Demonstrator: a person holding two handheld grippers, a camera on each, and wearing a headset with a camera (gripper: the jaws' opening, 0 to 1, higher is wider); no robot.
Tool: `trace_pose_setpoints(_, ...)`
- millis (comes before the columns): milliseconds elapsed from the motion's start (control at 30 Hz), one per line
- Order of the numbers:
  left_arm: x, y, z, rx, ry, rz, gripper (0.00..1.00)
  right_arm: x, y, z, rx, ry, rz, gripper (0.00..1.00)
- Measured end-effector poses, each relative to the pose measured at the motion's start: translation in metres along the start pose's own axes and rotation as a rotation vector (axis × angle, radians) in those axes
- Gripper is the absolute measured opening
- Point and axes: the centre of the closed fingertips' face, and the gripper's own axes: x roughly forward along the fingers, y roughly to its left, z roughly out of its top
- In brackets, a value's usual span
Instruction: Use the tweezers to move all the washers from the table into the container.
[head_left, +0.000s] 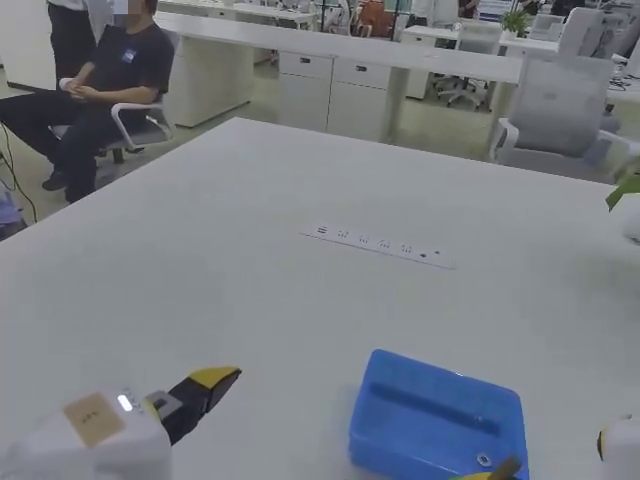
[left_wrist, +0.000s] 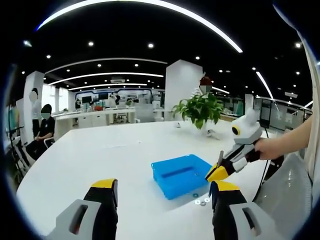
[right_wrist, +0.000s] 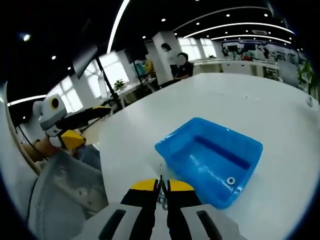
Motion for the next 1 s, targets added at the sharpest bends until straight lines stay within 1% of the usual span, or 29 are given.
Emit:
trace_pose_setpoints(67,0.000,0.000,0.000,0.001,0.002,0.000,0.78,0.002,-0.001,-0.004,0.004,0.019,0.006,0.03)
trace_pose_setpoints(167,0.000,0.000,-0.001,0.005,0.004,-0.001,0.77,0.004,-0.001,-0.008,-0.002,0.033,0.008,0.03)
trace_pose_setpoints(333,0.000,0.000,-0.002,0.010,0.010,0.000,0.77,0.008,-0.001,-0.008,-0.008,0.037,0.013,0.03)
trace_pose_setpoints(433,0.000,0.000,-0.002,0.010,0.012,-0.003,0.77,0.009,-0.002,-0.010,-0.014,0.050,0.009,0.04)
trace_pose_setpoints(533,0.000,0.000,-0.002,0.010,0.013,-0.003,0.76,0.011,0.001,-0.011,-0.019,0.062,0.019,0.04)
trace_pose_setpoints(567,0.000,0.000,-0.002,0.009,0.013,-0.004,0.76,0.011,0.003,-0.013,-0.032,0.071,0.016,0.03)
trace_pose_setpoints(600,0.000,0.000,-0.002,0.008,0.014,-0.005,0.76,0.011,0.003,-0.012,-0.037,0.065,0.017,0.04)
trace_pose_setpoints(633,0.000,0.000,-0.002,0.009,0.014,-0.004,0.76,0.011,0.004,-0.012,-0.038,0.071,0.016,0.04)
trace_pose_setpoints(700,0.000,0.000,-0.002,0.010,0.014,-0.004,0.76,0.011,0.004,-0.013,-0.063,0.077,0.010,0.03)
trace_pose_setpoints(800,0.000,0.000,-0.003,0.011,0.015,-0.005,0.76,0.010,0.008,-0.014,-0.088,0.084,0.016,0.04)
trace_pose_setpoints(833,0.000,0.000,-0.003,0.011,0.015,-0.006,0.76,0.010,0.010,-0.015,-0.115,0.090,0.014,0.04)
trace_pose_setpoints(967,0.000,-0.001,-0.003,0.015,0.017,-0.008,0.76,0.011,0.017,-0.017,-0.184,0.105,0.022,0.04)
trace_pose_setpoints(1000,0.000,-0.001,-0.003,0.016,0.019,-0.010,0.76,0.011,0.019,-0.019,-0.219,0.113,0.025,0.04)
